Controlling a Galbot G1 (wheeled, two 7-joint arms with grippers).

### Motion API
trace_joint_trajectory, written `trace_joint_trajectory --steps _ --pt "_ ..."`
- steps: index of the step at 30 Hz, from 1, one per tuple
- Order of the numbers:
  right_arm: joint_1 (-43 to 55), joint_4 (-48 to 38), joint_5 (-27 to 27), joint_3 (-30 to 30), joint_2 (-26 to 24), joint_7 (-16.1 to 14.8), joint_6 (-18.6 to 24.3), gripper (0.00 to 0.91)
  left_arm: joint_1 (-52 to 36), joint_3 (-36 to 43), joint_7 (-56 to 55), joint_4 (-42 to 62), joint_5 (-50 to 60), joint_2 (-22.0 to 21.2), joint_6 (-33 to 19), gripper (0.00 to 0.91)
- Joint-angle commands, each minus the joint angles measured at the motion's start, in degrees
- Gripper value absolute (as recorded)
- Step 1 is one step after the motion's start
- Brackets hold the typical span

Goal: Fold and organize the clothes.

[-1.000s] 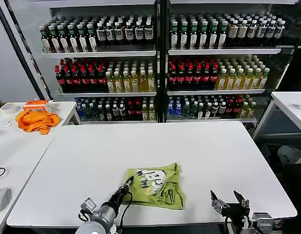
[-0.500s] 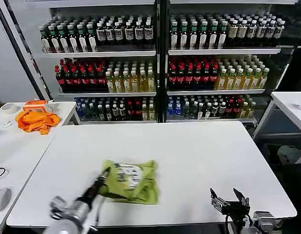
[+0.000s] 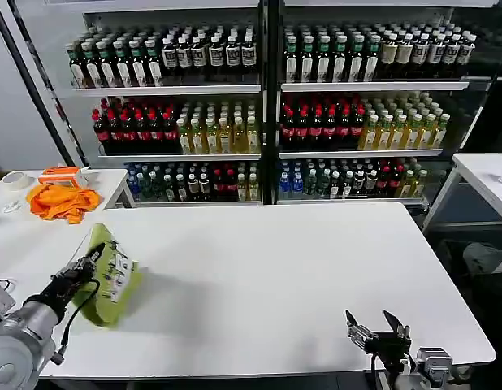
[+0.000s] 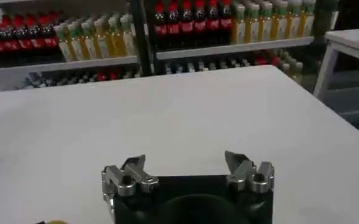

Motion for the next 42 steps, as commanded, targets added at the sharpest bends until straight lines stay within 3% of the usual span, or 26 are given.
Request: trace_joint_trajectory --steps 1,6,15,31,32,33,34,40,42 --pt "0.3 -0.5 -0.2 0.5 0.1 0.0 0.1 0.907 -2.4 27.0 -1.2 -3.4 42.4 -0.7 2.4 0.020" --pt "0.3 -0.9 -0.3 1.0 0.1 0.0 0.1 0.907 -6.2 40.5 -0.5 1.5 54.9 -7.2 1.3 0.020" --pt "-0.4 -1.7 -0.5 2.4 0.4 -0.2 0.2 0.907 -16.3 52.8 -1.5 6.8 54.2 -15.6 2.4 0.020" --pt "1.5 -3.2 0.6 3.6 -0.7 -0.2 0.2 0.907 -28.2 61.6 -6.9 27.7 52.7 -32.7 0.9 0.020" --pt "1.6 -3.3 0.6 3.5 -0.7 -0.3 0.2 0.907 -28.6 61.5 -7.1 28.5 52.4 -33.7 -0.3 0.141" --pt "1.8 -3.3 0.5 3.5 -0.8 -0.3 0.2 0.907 -28.9 61.5 -7.3 29.3 52.3 -34.6 -2.1 0.373" --pt "2.0 -3.4 0.5 3.4 -0.7 -0.4 0.2 0.907 -29.2 61.4 -7.2 30.0 52.0 -35.3 -5.2 0.907" --pt "3.3 -3.7 0.5 2.3 -0.9 -0.5 0.1 0.907 -28.0 60.3 -4.3 29.4 46.6 -36.6 -17.6 0.907" --pt "3.9 -3.9 0.7 1.7 -0.9 -0.5 0.2 0.907 -25.9 59.7 -3.1 26.2 44.9 -35.5 -19.0 0.907"
